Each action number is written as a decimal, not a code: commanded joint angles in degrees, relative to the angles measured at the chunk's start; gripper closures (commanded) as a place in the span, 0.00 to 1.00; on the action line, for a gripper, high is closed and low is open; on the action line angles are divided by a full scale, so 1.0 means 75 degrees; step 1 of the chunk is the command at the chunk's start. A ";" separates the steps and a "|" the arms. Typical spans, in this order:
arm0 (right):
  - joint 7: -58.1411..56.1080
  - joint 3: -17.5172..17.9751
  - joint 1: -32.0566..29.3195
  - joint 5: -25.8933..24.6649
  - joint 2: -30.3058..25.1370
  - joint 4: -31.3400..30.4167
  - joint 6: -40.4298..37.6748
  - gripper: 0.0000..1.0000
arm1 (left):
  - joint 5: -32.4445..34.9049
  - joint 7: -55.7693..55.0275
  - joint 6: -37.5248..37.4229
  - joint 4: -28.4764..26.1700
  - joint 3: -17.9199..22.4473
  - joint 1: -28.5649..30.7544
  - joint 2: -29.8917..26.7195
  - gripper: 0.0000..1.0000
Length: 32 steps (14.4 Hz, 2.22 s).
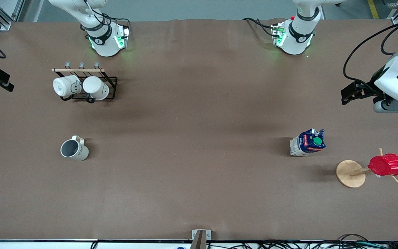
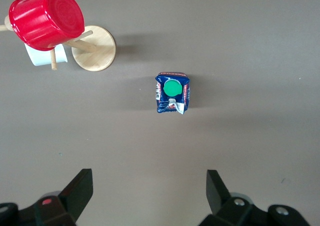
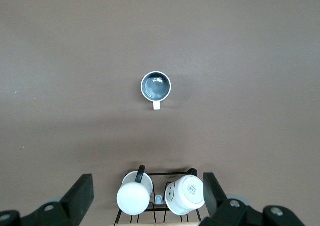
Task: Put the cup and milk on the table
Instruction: 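Reach the left gripper down to the blue milk carton, then grasp the milk carton with the left gripper while the right gripper reaches the mug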
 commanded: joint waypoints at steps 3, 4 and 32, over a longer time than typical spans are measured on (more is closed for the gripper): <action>-0.0407 -0.0062 -0.0129 0.0116 -0.0222 -0.0223 0.0050 0.03 | 0.0001 0.0112 -0.0114 0.0158 -0.0005 0.0044 0.0072 0.00; -0.0407 -0.0062 -0.0153 0.0116 -0.0210 -0.0223 0.0109 0.03 | 0.0037 -0.0027 -0.0068 0.0158 -0.0005 0.0033 0.0154 0.00; -0.0430 -0.0038 -0.0177 0.0175 0.2002 -0.1019 0.3084 0.02 | 0.0049 -0.1248 0.3261 -0.1646 -0.0099 0.0021 0.2357 0.08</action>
